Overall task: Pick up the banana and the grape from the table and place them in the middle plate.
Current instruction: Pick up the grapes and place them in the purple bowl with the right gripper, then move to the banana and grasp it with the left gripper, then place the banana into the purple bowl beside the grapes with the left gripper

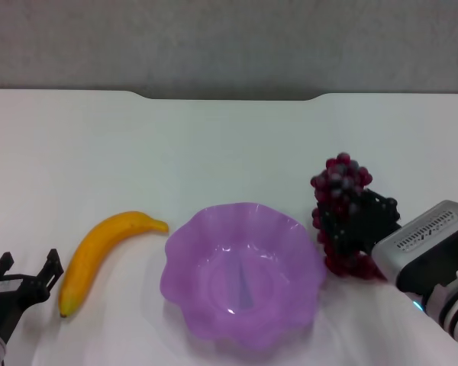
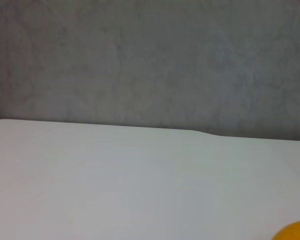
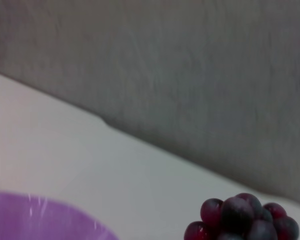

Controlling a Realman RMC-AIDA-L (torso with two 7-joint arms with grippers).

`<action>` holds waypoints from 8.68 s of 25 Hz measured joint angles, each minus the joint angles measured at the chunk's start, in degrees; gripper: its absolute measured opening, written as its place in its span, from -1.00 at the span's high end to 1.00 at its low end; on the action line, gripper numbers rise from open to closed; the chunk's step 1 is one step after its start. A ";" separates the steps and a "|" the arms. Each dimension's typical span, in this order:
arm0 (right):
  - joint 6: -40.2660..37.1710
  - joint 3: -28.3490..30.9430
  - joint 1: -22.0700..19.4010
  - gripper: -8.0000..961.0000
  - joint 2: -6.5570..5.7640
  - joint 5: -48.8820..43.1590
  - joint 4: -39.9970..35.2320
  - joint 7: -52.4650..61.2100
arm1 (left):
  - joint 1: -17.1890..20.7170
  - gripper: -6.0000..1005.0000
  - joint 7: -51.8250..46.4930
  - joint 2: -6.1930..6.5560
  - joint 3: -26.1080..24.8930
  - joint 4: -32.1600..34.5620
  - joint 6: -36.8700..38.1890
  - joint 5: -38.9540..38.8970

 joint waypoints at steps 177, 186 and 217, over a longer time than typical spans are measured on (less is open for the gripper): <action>-14.88 -13.70 8.87 -0.86 0.79 6.56 -29.28 15.57 | -6.38 -0.64 30.30 0.94 -35.10 -30.33 -65.15 17.72; -14.88 -13.69 8.93 -0.86 0.79 6.43 -29.28 15.58 | -8.17 -0.63 30.18 0.96 -34.99 -26.17 -63.81 17.23; -14.87 -13.69 8.73 -0.86 0.79 6.53 -29.29 15.56 | -8.10 0.00 29.73 0.76 -35.76 -23.89 -60.63 14.17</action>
